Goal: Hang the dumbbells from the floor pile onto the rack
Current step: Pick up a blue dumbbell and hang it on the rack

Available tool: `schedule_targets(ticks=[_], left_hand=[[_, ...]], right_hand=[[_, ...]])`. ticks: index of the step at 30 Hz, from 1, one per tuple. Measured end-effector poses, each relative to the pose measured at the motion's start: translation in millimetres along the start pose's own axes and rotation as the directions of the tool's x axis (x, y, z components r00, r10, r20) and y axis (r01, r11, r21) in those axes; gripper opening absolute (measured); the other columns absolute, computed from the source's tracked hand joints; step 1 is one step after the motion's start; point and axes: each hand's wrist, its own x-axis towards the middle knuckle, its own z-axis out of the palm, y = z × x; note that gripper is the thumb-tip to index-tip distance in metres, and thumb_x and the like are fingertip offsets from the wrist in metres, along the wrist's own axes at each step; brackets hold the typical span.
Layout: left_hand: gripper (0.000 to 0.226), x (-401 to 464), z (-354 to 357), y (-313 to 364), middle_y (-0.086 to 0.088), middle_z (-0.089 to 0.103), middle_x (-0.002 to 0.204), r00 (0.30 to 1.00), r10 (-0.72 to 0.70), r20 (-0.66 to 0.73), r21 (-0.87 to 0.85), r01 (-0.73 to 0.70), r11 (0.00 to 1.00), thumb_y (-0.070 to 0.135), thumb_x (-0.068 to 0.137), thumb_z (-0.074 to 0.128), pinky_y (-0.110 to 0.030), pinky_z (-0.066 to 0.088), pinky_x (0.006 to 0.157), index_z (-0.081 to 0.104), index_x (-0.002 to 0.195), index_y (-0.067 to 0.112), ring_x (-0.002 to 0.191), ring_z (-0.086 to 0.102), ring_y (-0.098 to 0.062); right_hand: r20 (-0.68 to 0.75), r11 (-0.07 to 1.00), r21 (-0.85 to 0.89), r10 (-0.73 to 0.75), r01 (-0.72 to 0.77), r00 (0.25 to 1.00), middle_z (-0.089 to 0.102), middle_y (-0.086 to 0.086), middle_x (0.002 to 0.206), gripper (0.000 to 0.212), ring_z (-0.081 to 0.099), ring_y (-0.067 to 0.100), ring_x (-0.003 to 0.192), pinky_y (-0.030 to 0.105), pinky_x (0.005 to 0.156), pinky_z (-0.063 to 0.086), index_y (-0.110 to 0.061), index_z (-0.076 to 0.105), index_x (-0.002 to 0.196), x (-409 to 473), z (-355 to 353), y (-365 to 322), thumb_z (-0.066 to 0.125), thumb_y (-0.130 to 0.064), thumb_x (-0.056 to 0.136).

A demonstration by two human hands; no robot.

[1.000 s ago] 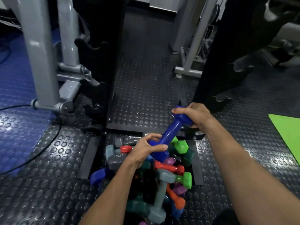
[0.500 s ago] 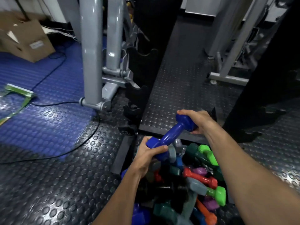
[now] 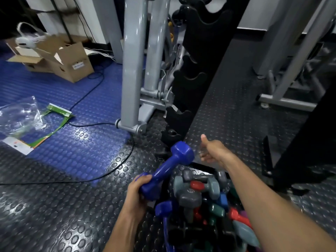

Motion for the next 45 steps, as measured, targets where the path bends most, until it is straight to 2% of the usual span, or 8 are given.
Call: schedule_targets(ticks=[6,12,19,23,28,36,40,45], left_hand=[[0.012,-8.5,-34.2,24.2,-0.012,0.068,0.082,0.979,0.191,-0.076,-0.257,-0.204,0.945,0.016,0.076,0.063,-0.034,0.059,0.052,0.059,0.087,0.012,0.06,0.066,-0.026],[0.042,6.1,-4.3,66.4,-0.01,0.067,0.074,0.958,0.247,-0.144,-0.303,-0.28,0.911,0.025,0.099,0.053,-0.031,0.054,0.053,0.072,0.062,0.021,0.059,0.063,-0.025],[0.005,40.8,50.4,108.3,-0.008,0.069,0.077,0.954,0.244,-0.175,-0.269,-0.284,0.92,0.02,0.093,0.067,-0.036,0.048,0.062,0.066,0.091,0.015,0.065,0.062,-0.02],[0.062,60.7,70.5,99.7,-0.014,0.068,0.099,0.956,0.214,-0.199,-0.255,-0.261,0.931,0.029,0.061,0.086,-0.029,0.052,0.054,0.067,0.118,0.013,0.073,0.063,-0.024],[0.033,77.4,98.1,75.9,-0.015,0.067,0.094,0.946,0.223,-0.233,-0.218,-0.275,0.937,0.015,0.08,0.08,-0.029,0.051,0.054,0.067,0.11,0.012,0.071,0.064,-0.025],[0.076,92.4,115.5,73.6,-0.018,0.069,0.107,0.95,0.181,-0.253,-0.297,-0.255,0.92,0.024,0.067,0.086,-0.035,0.057,0.053,0.059,0.134,0.002,0.092,0.066,-0.034],[0.032,96.0,117.0,70.0,-0.015,0.068,0.098,0.955,0.202,-0.215,-0.244,-0.253,0.936,0.012,0.083,0.079,-0.039,0.055,0.066,0.06,0.109,0.008,0.08,0.066,-0.028],[0.04,101.7,124.6,64.9,-0.01,0.067,0.095,0.947,0.252,-0.2,-0.156,-0.285,0.946,0.011,0.08,0.083,-0.042,0.051,0.071,0.053,0.106,0.015,0.075,0.066,-0.023]], right_hand=[[0.042,0.931,0.354,-0.112,0.09,0.993,0.061,0.011,0.141,0.079,0.064,0.026,0.121,0.04,0.1,0.052,-0.013,0.05,0.149,9.8,8.0,1.7,0.025,-0.071,0.101],[0.169,0.865,0.486,-0.238,0.129,0.956,0.036,0.011,0.164,0.096,0.044,0.027,0.146,0.046,0.121,0.036,-0.018,0.032,0.161,9.3,31.3,-11.7,0.023,-0.081,0.089],[0.198,0.877,0.453,-0.276,0.162,0.941,0.03,0.008,0.167,0.095,0.033,0.026,0.153,0.047,0.125,0.027,-0.025,0.025,0.163,12.9,45.9,-17.2,0.015,-0.084,0.089],[0.217,0.886,0.431,-0.286,0.171,0.933,0.028,0.005,0.168,0.096,0.031,0.025,0.154,0.049,0.126,0.025,-0.029,0.024,0.163,15.4,46.5,-13.4,0.013,-0.087,0.087],[0.24,0.893,0.422,-0.278,0.158,0.93,0.029,-0.001,0.168,0.097,0.032,0.022,0.153,0.049,0.126,0.025,-0.033,0.025,0.163,18.0,45.3,-11.9,0.011,-0.088,0.085],[0.246,0.892,0.42,-0.289,0.167,0.925,0.029,-0.002,0.168,0.092,0.032,0.022,0.153,0.047,0.126,0.026,-0.032,0.023,0.163,17.1,42.6,-10.2,0.009,-0.083,0.088],[0.245,0.888,0.426,-0.299,0.175,0.922,0.031,0.0,0.167,0.092,0.035,0.021,0.152,0.046,0.126,0.027,-0.03,0.025,0.163,18.5,42.2,-7.2,0.011,-0.083,0.089],[0.256,0.881,0.44,-0.307,0.172,0.917,0.029,0.0,0.168,0.089,0.035,0.021,0.152,0.045,0.126,0.027,-0.028,0.023,0.163,16.7,41.2,-6.8,0.009,-0.08,0.092]])
